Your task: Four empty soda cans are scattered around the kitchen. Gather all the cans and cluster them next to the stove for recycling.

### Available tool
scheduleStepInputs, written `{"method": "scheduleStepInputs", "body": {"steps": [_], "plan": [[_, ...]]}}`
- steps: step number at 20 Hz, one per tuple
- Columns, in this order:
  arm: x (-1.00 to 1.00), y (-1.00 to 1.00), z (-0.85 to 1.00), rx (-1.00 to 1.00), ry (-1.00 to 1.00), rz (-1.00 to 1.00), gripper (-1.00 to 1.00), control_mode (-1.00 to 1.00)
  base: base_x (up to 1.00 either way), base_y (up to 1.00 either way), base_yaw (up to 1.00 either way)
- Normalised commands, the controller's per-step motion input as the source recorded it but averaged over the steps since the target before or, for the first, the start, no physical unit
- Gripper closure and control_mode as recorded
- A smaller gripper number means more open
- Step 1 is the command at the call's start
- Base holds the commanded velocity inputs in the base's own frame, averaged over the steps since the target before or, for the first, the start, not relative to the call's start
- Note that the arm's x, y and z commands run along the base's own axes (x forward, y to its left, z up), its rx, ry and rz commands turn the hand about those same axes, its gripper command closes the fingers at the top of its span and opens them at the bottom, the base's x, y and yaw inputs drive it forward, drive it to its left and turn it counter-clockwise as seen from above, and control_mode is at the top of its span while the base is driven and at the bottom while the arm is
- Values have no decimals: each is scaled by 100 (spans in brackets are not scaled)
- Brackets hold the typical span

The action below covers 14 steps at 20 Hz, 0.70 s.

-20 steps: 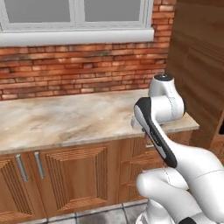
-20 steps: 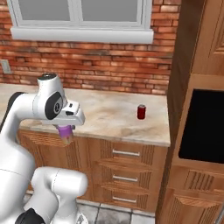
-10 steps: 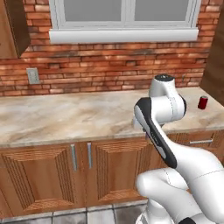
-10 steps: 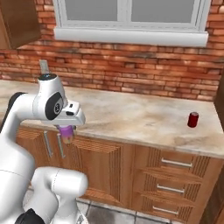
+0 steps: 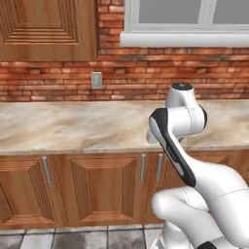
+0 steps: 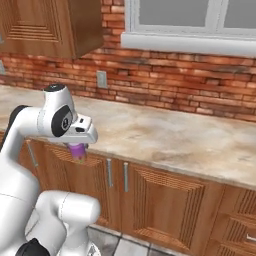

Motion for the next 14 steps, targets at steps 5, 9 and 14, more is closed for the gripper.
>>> {"method": "scheduleStepInputs", "body": {"steps": [5,9,14], "plan": [[0,0,0,0,0,0,100,100,-16,46,42],[0,0,0,0,0,0,100,100,-14,35,46],[0,0,0,0,0,0,100,100,-13,28,49]]}}
